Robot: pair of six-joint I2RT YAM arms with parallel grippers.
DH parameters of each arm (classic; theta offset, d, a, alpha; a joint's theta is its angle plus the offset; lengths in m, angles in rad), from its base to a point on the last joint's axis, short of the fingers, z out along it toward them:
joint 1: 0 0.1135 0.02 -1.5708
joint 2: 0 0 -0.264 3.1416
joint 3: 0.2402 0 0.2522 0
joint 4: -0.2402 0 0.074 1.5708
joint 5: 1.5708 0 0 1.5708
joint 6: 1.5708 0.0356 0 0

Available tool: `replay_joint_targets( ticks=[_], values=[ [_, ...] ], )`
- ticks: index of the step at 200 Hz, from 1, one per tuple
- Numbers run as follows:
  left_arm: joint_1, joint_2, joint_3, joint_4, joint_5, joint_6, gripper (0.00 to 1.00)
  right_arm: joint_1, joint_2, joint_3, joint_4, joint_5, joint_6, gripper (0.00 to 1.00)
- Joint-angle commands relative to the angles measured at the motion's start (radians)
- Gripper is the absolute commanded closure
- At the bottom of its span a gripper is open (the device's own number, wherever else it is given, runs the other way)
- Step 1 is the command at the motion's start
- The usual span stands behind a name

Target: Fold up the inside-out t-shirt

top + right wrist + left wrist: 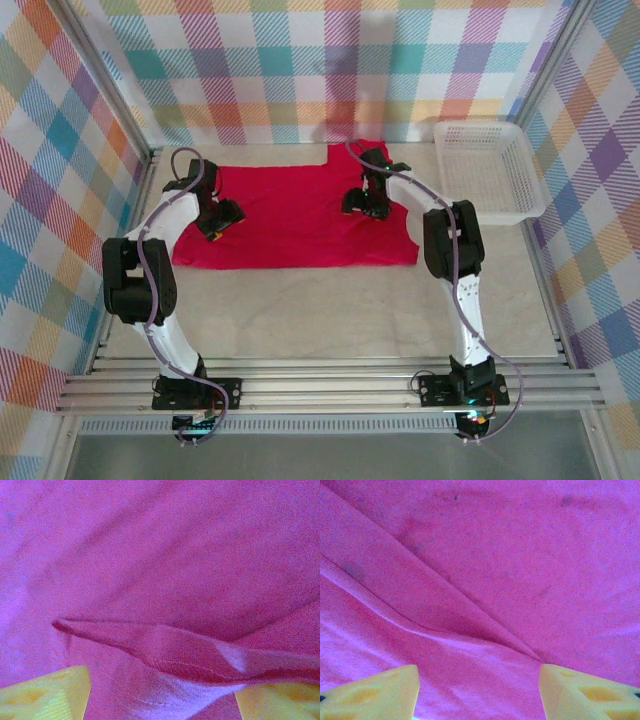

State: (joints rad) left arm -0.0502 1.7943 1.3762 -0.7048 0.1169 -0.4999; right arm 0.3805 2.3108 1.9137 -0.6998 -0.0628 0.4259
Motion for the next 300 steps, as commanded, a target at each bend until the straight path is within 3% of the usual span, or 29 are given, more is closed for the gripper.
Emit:
replay_joint_targets(
  ticks=[1, 44, 67, 111, 164, 200, 249, 276, 300],
  values=[
    [-0.008, 0.007, -0.008, -0.025, -0.024, 0.032, 0.35, 0.002, 0.042, 0.101, -0.042, 0.004, 0.014, 0.25],
    [-0.005, 0.020, 0.016, -0.044, -0.040, 0.041, 0.35, 0.001, 0.179, 0.342, -0.169, 0.016, -0.009, 0.25],
    [0.000, 0.040, 0.056, -0.042, -0.046, 0.040, 0.35, 0.001, 0.134, 0.343, -0.194, 0.012, -0.022, 0.24],
    [0.008, 0.125, 0.098, 0.036, -0.029, 0.016, 0.33, 0.001, -0.093, 0.000, -0.032, -0.035, -0.009, 0.22],
    [0.082, 0.243, 0.030, 0.086, 0.007, -0.008, 0.33, 0.000, -0.144, -0.301, 0.066, -0.071, 0.066, 0.22],
    [0.082, 0.153, -0.150, 0.121, 0.032, -0.032, 0.33, 0.000, -0.265, -0.538, 0.087, -0.072, 0.085, 0.22],
    [0.069, -0.103, -0.437, 0.110, 0.078, -0.038, 0.33, 0.003, -0.508, -0.894, 0.089, -0.040, 0.089, 0.22],
    [0.057, -0.184, -0.444, 0.058, 0.058, -0.017, 0.32, 0.003, -0.622, -0.957, 0.074, -0.034, 0.096, 0.21],
    [0.059, -0.193, -0.293, 0.014, 0.014, 0.008, 0.26, 0.001, -0.618, -0.777, 0.017, -0.014, 0.055, 0.21]
  ],
)
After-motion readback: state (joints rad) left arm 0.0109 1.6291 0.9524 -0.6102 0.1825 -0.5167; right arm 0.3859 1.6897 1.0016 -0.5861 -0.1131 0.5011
